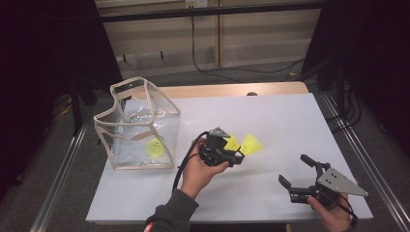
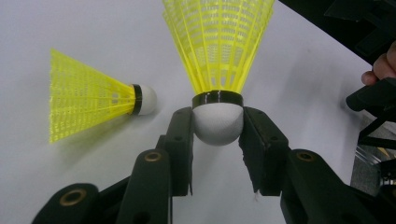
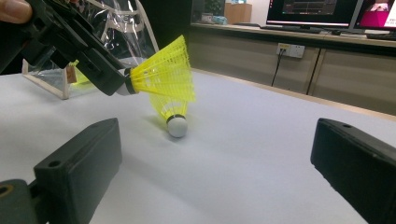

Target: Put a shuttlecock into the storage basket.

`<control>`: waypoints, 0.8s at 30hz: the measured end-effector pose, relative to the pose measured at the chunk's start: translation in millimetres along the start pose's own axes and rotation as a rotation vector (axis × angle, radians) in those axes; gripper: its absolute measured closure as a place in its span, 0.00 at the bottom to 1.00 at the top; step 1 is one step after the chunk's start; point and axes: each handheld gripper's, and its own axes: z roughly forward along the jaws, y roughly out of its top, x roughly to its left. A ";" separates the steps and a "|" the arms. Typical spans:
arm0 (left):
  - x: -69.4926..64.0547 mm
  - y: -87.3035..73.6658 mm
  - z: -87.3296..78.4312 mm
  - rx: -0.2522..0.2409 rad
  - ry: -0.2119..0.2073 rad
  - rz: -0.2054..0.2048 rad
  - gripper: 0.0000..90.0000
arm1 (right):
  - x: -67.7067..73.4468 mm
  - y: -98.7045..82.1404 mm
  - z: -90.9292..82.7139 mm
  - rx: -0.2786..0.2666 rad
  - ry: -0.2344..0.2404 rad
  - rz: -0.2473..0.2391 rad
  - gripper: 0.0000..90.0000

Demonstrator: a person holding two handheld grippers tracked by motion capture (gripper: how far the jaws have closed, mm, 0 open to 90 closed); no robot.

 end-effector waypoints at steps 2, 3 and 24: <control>1.4 0.7 -2.7 -0.001 -0.004 -0.007 0.72 | 0.1 0.1 0.0 0.000 0.000 0.001 0.02; 2.0 1.1 -3.9 0.001 -0.003 -0.007 0.72 | 0.2 0.0 0.2 -0.001 0.000 0.000 0.02; 11.0 9.7 -25.7 0.003 0.031 -0.020 0.72 | -0.1 0.0 0.5 0.001 0.002 -0.001 0.02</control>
